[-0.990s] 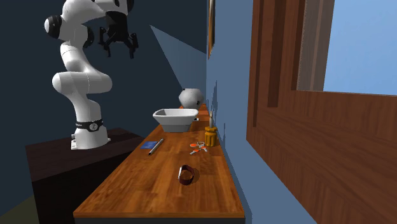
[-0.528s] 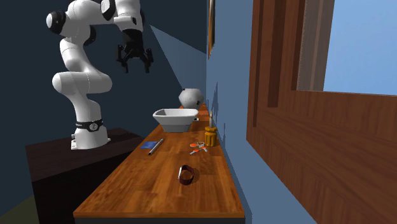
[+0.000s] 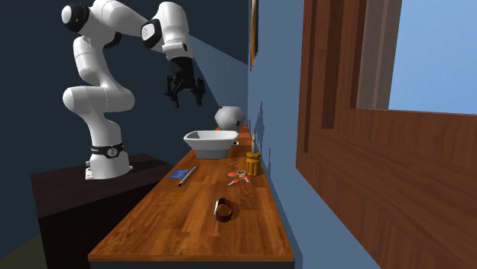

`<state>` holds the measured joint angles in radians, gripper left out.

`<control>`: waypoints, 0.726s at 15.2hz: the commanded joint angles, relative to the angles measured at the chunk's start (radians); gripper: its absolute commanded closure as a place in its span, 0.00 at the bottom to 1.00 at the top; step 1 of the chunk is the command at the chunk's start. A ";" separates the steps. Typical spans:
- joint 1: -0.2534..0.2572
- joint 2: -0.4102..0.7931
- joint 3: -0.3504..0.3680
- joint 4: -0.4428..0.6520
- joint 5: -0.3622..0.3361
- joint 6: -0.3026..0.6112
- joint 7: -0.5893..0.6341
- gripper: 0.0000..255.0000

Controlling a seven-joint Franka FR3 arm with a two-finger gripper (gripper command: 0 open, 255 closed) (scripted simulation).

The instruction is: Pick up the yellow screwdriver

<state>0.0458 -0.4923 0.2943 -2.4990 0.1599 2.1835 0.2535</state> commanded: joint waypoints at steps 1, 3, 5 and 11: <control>-0.007 0.070 0.031 0.010 -0.012 0.088 0.027 0.00; -0.017 0.141 0.063 0.024 -0.035 0.167 0.059 0.00; -0.031 0.217 0.095 0.045 -0.070 0.242 0.100 0.00; -0.079 0.462 0.176 0.151 -0.288 0.426 0.293 0.00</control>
<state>-0.0217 -0.0790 0.4630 -2.3696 -0.0777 2.5745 0.5117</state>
